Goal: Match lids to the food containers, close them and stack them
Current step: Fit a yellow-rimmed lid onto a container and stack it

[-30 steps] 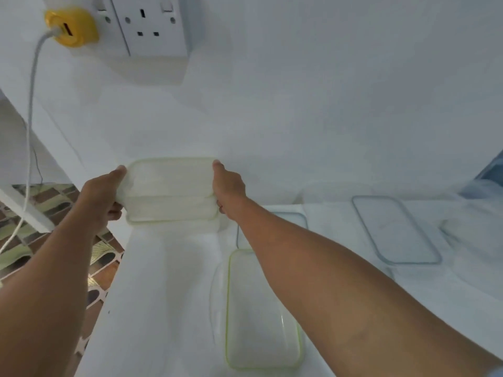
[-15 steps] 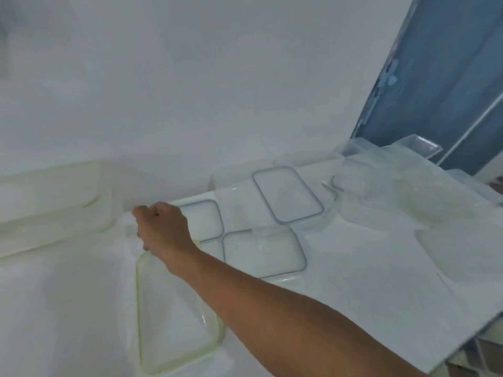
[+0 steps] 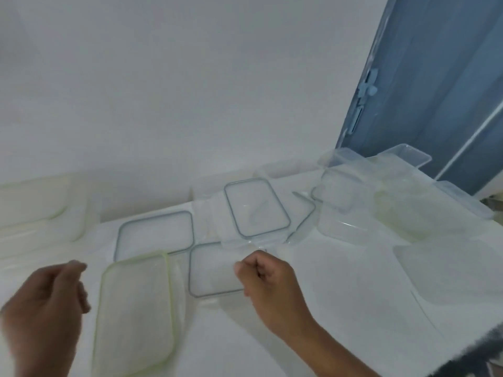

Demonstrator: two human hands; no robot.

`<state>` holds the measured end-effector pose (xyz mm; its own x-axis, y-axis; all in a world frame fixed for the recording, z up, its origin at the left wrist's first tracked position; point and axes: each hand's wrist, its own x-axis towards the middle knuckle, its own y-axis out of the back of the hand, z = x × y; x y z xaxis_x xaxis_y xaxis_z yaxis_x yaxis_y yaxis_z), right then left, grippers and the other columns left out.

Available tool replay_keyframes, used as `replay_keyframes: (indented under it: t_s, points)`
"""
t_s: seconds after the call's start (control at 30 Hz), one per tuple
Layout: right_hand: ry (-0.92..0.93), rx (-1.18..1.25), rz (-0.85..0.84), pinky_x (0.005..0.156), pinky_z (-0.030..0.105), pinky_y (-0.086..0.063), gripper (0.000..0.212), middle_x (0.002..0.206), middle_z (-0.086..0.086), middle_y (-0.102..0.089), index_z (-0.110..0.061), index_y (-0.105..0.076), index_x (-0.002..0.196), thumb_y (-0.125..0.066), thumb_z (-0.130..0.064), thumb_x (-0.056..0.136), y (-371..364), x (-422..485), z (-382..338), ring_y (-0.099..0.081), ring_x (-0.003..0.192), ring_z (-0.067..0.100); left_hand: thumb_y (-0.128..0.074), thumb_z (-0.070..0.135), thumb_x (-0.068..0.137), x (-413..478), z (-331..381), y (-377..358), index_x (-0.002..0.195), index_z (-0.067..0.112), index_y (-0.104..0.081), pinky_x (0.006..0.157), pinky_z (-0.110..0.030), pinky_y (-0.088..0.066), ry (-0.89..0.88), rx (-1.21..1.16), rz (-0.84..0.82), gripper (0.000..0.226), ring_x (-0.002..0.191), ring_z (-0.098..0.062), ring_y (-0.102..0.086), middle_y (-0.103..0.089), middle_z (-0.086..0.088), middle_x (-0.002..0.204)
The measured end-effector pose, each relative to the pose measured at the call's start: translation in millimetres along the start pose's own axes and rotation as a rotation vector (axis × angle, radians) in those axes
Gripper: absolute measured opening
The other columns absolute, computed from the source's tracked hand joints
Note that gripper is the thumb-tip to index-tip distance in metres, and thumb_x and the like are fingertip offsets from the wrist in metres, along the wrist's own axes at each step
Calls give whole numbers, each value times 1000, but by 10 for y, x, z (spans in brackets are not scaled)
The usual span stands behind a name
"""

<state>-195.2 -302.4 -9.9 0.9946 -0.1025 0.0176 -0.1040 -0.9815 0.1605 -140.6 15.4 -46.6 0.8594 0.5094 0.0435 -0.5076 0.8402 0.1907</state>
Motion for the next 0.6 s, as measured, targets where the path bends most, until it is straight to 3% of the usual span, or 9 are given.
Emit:
replay_keyframes:
  t_s: [0.03,0.13,0.2,0.27,0.37,0.47,0.53,0.6]
  points:
    - [5,-18,40,60,31,-41,33,60,10,-52,-8,-54,69,-66,-30,91,185,48,9,-47,59,12,-61,33,92,-213,241,-184,79,20,-70,37,-20,-35,-57,40,21,21,38,-12,-47,-53,-6,47]
    - [-30,-102,225,57,30,-39,29,64,14,-58,-8,-57,70,-66,-23,93,718,282,110,-49,57,14,-65,23,97,-543,514,-653,83,17,-72,50,-29,-41,-119,79,-128,17,53,-21,-56,-64,-7,63]
    - [-47,-241,299,64,31,-42,19,69,4,-64,-15,-62,75,-64,-22,93,1054,534,216,-61,70,20,-65,20,99,-546,483,-945,94,22,-73,57,-33,-50,-71,152,-262,9,66,-20,-64,-72,0,79]
    - [-67,-414,238,74,29,-41,6,90,-4,-69,-21,-67,94,-62,-20,94,1329,819,342,-63,89,21,-72,21,94,-573,442,-1172,107,28,-71,71,-40,-56,-74,252,-352,15,81,-16,-68,-74,9,90]
    - [-91,-723,41,93,33,-39,43,122,0,-63,-17,-56,135,-62,-27,94,1538,1130,519,-46,118,27,-76,17,89,-499,341,-1443,135,21,-62,98,-41,-51,-149,502,-469,48,102,-17,-63,-70,6,120]
    - [-48,-977,-112,102,37,-34,66,141,5,-54,-14,-43,148,-63,-44,92,1533,1307,573,-35,126,33,-76,32,90,-543,411,-1678,154,21,-43,111,-40,-38,-102,713,-550,73,133,-23,-45,-54,-1,145]
    - [-9,-1056,-150,100,38,-36,66,138,5,-56,-14,-47,143,-63,-52,91,1474,1362,561,-36,125,33,-77,45,87,-589,419,-1788,153,29,-44,112,-44,-35,-97,763,-547,75,136,-25,-40,-55,0,139]
    - [9,-1037,-174,99,37,-38,62,133,5,-59,-18,-52,141,-63,-54,90,1438,1384,547,-36,123,32,-77,50,86,-631,414,-1856,143,33,-54,111,-46,-36,-110,765,-506,64,131,-27,-45,-56,6,117]
